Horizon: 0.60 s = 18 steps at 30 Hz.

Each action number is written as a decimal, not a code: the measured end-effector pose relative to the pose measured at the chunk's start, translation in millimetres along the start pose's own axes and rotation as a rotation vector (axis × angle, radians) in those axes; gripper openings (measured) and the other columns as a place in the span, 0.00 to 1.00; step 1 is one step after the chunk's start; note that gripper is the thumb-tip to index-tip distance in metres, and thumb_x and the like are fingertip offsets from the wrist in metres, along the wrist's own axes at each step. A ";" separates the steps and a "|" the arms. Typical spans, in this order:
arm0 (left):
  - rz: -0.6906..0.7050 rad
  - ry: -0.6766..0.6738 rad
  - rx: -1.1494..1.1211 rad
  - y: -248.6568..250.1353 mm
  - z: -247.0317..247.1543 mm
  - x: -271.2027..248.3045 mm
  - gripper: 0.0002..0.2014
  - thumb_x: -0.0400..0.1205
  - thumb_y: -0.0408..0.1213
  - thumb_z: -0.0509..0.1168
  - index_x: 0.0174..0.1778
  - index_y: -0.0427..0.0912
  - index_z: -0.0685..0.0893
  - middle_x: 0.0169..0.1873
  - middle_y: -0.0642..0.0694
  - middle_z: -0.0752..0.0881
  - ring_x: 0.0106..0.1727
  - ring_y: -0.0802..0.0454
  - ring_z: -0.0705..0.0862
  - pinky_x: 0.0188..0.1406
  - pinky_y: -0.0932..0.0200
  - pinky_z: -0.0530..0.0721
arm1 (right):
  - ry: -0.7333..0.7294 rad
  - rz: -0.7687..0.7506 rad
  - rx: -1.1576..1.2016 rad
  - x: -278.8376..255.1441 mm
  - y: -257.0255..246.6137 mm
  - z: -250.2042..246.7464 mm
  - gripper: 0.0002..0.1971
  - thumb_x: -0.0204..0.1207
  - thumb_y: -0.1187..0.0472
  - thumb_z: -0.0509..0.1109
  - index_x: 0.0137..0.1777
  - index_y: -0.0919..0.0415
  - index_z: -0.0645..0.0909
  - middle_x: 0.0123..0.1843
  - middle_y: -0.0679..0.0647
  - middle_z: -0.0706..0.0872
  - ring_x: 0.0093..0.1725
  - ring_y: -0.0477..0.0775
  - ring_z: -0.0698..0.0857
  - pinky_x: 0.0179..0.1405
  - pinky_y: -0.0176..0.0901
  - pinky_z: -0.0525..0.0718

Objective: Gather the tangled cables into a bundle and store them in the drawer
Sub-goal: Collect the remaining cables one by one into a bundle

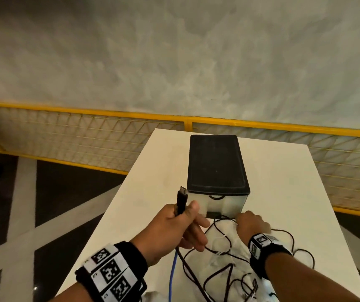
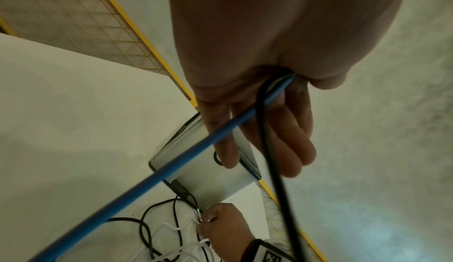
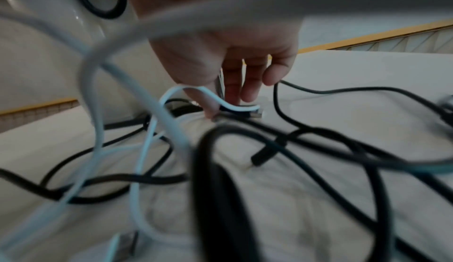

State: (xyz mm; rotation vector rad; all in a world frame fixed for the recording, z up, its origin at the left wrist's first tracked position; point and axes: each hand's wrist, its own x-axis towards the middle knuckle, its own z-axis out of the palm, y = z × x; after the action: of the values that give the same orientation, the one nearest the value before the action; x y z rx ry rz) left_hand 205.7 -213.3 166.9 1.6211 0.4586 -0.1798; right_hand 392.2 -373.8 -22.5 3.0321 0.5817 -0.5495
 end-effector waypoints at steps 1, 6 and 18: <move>-0.021 -0.006 0.001 0.1 -0.3 0.6 0.31 0.86 0.57 0.50 0.47 0.33 0.89 0.37 0.35 0.92 0.40 0.39 0.91 0.56 0.35 0.85 | 0.004 -0.009 -0.010 -1.2 -1.1 1.4 0.18 0.80 0.57 0.54 0.63 0.48 0.80 0.65 0.51 0.81 0.65 0.59 0.80 0.61 0.54 0.80; -0.114 -0.081 -0.030 0.7 -4.3 4.3 0.37 0.85 0.63 0.48 0.40 0.33 0.90 0.36 0.32 0.91 0.37 0.39 0.90 0.50 0.44 0.87 | 0.052 -0.084 0.118 -10.2 1.0 -0.6 0.13 0.80 0.55 0.55 0.56 0.50 0.80 0.58 0.54 0.83 0.56 0.59 0.85 0.50 0.46 0.82; 0.037 0.103 -0.221 -5.9 -6.5 19.3 0.14 0.89 0.42 0.57 0.57 0.41 0.87 0.35 0.42 0.91 0.35 0.48 0.87 0.34 0.55 0.83 | 0.578 -0.492 0.563 -81.9 15.5 -69.1 0.07 0.73 0.65 0.73 0.42 0.50 0.84 0.48 0.42 0.85 0.47 0.39 0.84 0.50 0.33 0.82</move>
State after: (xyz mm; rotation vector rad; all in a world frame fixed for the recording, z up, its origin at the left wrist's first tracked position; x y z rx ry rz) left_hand 219.9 -203.0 154.8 1.4254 0.5083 -0.0167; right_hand 349.9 -412.7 69.2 3.5770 1.4355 0.2559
